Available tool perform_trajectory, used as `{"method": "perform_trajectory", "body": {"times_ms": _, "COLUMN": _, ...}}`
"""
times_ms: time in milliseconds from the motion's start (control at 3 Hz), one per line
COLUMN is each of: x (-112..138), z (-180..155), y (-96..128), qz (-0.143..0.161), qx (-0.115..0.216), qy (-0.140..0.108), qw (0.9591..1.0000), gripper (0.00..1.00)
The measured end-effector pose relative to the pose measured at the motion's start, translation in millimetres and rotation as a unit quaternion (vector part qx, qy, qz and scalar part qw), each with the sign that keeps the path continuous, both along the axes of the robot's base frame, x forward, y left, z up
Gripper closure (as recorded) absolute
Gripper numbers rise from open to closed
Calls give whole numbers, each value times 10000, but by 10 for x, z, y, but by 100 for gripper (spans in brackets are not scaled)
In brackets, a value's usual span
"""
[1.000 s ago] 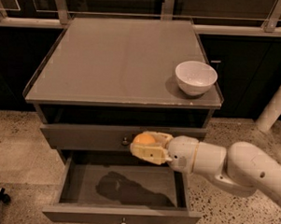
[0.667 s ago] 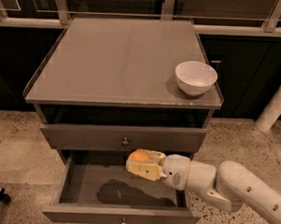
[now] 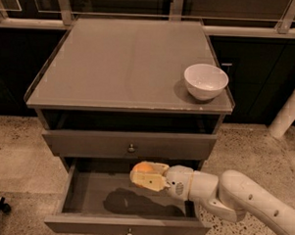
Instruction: Place orange into middle drawer
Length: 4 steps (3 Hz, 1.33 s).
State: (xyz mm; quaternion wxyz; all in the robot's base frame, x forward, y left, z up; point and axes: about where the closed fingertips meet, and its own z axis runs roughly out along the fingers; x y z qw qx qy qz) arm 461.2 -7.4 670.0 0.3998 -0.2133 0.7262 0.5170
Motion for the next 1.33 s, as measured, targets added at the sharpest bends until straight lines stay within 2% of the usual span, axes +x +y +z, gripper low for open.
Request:
{"method": "perform_trajectory", "body": {"times_ms": 333, "x": 157, "z": -475, "y": 56, "qz": -16, "qx": -185, "qy": 306, "qw": 9994, "gripper": 100}}
{"method": "perform_trajectory", "body": {"times_ms": 667, "x": 288, "z": -875, "y": 87, "qz": -38, "qx": -232, "qy": 530, "qw": 9983, "gripper": 100}}
{"method": "perform_trajectory", "body": {"times_ms": 1000, "x": 381, "z": -1165, "y": 45, "qz": -193, "qx": -232, "qy": 756, "qw": 9967, "gripper": 100}}
{"method": "perform_trajectory", "body": {"times_ms": 1333, "x": 383, "z": -1184, "y": 43, "qz": -200, "qx": -231, "qy": 771, "qw": 9966, "gripper": 100}}
